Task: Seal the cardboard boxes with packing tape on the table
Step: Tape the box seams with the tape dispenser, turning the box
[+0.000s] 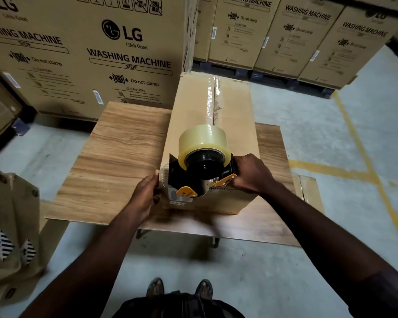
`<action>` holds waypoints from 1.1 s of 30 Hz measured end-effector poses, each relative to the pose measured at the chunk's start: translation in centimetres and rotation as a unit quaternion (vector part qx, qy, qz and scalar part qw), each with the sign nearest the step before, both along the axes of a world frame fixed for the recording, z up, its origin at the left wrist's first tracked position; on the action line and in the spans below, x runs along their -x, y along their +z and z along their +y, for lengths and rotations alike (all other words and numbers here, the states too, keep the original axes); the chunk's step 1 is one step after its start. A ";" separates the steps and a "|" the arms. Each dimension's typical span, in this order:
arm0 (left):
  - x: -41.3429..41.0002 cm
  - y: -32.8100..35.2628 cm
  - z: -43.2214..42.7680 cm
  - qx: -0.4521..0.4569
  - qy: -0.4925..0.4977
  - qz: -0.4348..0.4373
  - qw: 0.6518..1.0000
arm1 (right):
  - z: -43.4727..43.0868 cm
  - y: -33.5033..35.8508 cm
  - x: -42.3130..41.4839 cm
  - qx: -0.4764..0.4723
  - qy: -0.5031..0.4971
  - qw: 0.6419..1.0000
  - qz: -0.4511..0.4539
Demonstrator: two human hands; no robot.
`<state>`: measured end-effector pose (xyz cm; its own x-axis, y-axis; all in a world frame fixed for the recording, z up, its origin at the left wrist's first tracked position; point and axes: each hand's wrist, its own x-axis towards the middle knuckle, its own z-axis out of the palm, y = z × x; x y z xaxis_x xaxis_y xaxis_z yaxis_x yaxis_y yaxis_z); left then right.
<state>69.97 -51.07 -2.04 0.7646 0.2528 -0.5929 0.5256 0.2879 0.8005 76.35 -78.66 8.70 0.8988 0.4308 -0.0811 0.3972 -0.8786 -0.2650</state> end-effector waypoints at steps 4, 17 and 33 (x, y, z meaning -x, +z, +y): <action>0.1 -1.2 0.4 -0.112 -0.050 0.032 0.992 | -0.3 -0.4 -0.3 -0.020 0.001 1.000 0.019; -0.8 2.6 0.0 -0.365 -0.039 -0.177 0.913 | -0.6 0.0 -1.1 -0.011 0.053 0.991 0.120; 0.0 5.1 -3.2 -0.626 -0.119 -0.217 0.739 | -8.6 -1.5 -0.1 -0.118 0.057 0.989 0.074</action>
<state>69.96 -54.28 3.10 0.9254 0.2233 0.3061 0.0574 -0.8812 0.4692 76.45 -87.24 7.20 0.8286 0.5521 -0.0932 0.4323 -0.7366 -0.5202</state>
